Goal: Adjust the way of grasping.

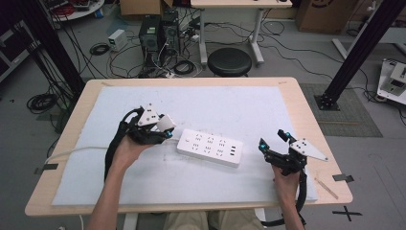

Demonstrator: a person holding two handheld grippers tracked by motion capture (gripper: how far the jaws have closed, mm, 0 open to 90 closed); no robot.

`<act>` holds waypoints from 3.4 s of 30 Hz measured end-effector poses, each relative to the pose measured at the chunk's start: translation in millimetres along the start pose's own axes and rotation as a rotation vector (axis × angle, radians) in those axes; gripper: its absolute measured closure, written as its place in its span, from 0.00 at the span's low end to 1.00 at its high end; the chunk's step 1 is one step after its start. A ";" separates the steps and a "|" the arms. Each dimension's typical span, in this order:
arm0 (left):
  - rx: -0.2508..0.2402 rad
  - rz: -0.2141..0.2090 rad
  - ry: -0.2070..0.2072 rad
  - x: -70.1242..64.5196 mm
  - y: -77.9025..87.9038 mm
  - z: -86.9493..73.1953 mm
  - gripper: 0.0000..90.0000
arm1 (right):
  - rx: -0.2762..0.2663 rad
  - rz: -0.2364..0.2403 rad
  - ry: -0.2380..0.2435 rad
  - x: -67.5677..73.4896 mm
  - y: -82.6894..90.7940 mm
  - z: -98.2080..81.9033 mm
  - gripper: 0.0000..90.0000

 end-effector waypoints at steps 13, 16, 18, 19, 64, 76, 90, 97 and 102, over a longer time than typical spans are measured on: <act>-0.075 0.111 -0.055 -51.0 -3.2 -1.1 0.47 | 0.029 0.076 -0.016 10.1 -2.7 6.2 0.20; -0.083 0.127 -0.082 -60.1 -6.5 2.6 0.47 | 0.015 0.096 -0.010 15.2 -3.8 15.5 0.20; -0.090 0.139 -0.091 -62.8 -7.8 4.3 0.47 | 0.009 0.092 -0.003 16.9 -5.0 18.4 0.20; -0.090 0.139 -0.091 -62.8 -7.8 4.3 0.47 | 0.015 0.090 -0.006 19.3 -5.7 20.5 0.20; -0.290 0.388 -0.487 -158.7 -48.9 33.7 0.47 | 0.118 0.494 -0.026 94.3 -12.1 31.5 0.20; -0.388 0.385 -0.586 -173.7 -46.1 40.1 0.47 | 0.165 0.601 -0.032 105.3 -13.2 29.2 0.21; -0.420 0.354 -0.596 -183.8 -48.2 45.3 0.47 | 0.173 0.680 -0.043 111.7 -13.7 28.8 0.36; -0.434 0.347 -0.603 -187.0 -47.8 47.3 0.47 | 0.167 0.708 -0.050 113.2 -13.4 29.2 0.43; -0.438 0.343 -0.611 -188.9 -48.5 47.8 0.47 | 0.176 0.731 -0.039 114.5 -13.7 28.0 0.51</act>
Point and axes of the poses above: each handheld gripper's, and its own axes: y roughly backward along the jaws, z roughly out of its top, x roughly to its left, the point moved 7 cm from there along -y, roughly forward along the jaws, and after that the axes turned 1 degree about x, right-handed, at the moved point
